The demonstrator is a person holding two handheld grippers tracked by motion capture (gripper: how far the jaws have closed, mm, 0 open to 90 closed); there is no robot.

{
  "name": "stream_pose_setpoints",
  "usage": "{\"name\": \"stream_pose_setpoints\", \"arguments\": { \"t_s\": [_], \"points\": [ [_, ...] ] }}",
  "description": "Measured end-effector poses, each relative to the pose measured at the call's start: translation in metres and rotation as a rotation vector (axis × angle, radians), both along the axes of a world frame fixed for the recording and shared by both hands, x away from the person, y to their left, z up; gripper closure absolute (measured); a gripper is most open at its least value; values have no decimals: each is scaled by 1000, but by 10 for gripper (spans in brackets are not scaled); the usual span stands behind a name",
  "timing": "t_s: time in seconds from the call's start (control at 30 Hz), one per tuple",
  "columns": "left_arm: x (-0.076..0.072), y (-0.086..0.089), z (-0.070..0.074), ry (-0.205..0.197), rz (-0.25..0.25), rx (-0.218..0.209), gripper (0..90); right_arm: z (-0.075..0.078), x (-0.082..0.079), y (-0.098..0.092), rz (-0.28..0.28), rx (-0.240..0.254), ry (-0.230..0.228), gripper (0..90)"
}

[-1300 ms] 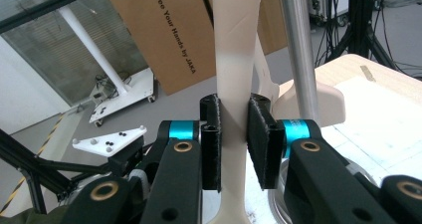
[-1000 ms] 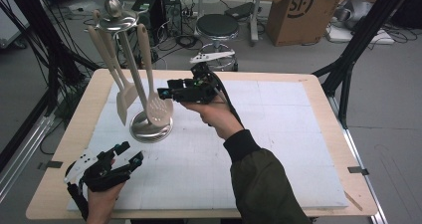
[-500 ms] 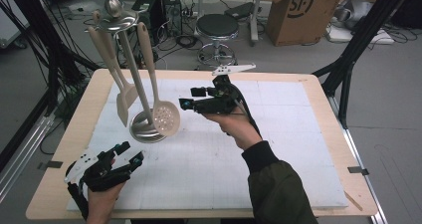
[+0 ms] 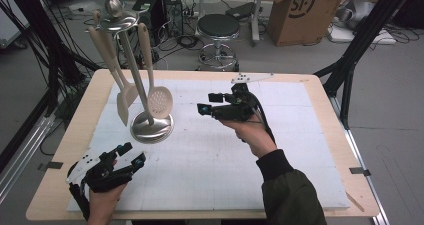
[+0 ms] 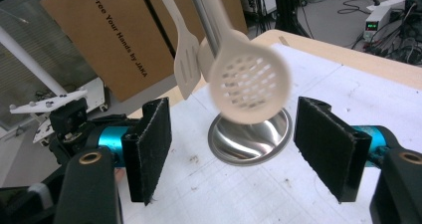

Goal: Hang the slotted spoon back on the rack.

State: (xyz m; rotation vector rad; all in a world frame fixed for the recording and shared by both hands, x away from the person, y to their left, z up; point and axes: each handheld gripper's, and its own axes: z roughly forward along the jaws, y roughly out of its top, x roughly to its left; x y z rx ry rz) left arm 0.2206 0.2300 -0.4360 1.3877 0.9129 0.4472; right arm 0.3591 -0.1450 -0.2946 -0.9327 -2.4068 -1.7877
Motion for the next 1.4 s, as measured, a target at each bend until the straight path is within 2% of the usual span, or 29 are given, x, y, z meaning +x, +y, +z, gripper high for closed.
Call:
{"name": "stream_pose_setpoints", "arguments": {
  "t_s": [0.27, 0.53, 0.87, 1.0, 1.13, 1.33, 1.4],
  "points": [
    [1, -2, 0, 0, -7, -5, 292, -14, -6, -14, -18, -14, 8, 301],
    [2, -5, -1, 0, -16, -1, 292, -27, -12, -32, -42, -1, 22, 296],
    [3, -7, -1, 5, -26, 5, 289, -50, -22, -57, -78, -9, 37, 278],
    [4, -7, -2, 18, -31, 10, 279, -60, -26, -66, -97, -31, 41, 261],
    [4, -8, -2, 14, -31, 6, 267, -66, -32, -75, -114, -43, 32, 241],
    [4, -7, -2, 11, -19, 14, 209, -71, -41, -85, -142, -88, -13, 218],
    [4, -8, -2, 14, -17, 16, 205, -73, -44, -88, -154, -88, -25, 215]
  ]
}}
